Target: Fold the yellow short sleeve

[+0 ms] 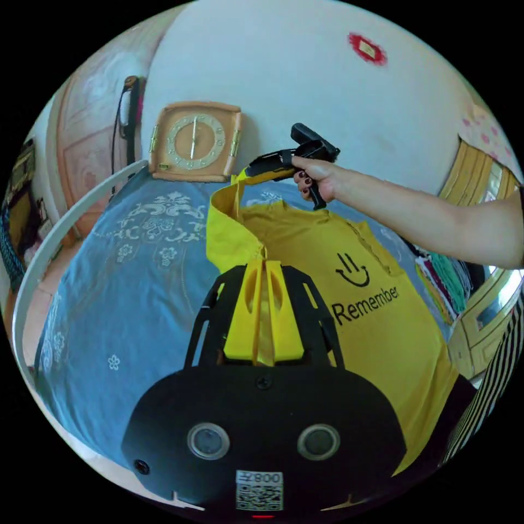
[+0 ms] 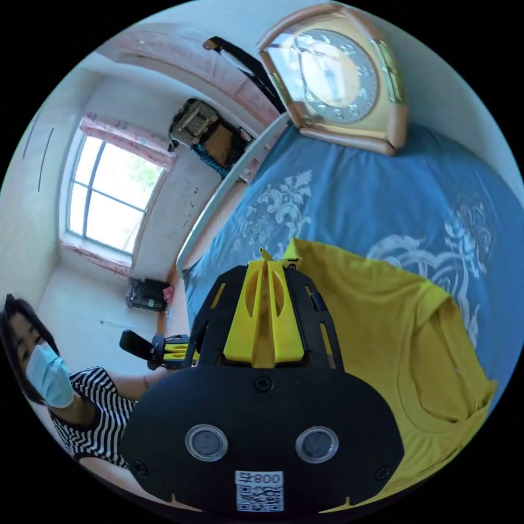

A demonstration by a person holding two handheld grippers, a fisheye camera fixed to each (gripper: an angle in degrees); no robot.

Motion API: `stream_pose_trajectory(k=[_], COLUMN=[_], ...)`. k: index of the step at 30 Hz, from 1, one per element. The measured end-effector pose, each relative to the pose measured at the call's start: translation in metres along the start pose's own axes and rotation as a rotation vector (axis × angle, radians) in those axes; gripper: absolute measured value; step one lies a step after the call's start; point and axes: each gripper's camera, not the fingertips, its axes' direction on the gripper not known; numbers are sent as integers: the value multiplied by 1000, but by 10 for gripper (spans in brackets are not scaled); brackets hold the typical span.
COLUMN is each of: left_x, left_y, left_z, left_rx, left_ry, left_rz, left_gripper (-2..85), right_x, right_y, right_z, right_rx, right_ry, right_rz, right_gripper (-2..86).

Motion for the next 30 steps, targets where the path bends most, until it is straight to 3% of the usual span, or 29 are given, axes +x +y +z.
stream_pose_trajectory(k=[10,16,22,30], left_x=[82,100,95,51], left_y=[-15,-24,-30,-37], left_z=[46,61,44,53], left_rx=[-225,-302,-186,-123], left_ry=[-107,-70,-8,27], left_rz=[169,164,23,-225], left_gripper=[10,13,23,27], right_x=[77,65,22,10], right_y=[22,37,-9,-54], right_z=[-9,-43,3,66], right_rx=[-107,17,-11,-154], right_ry=[60,241,262,381], right_rz=[143,106,-96,-154], right_gripper=[15,30,63,68])
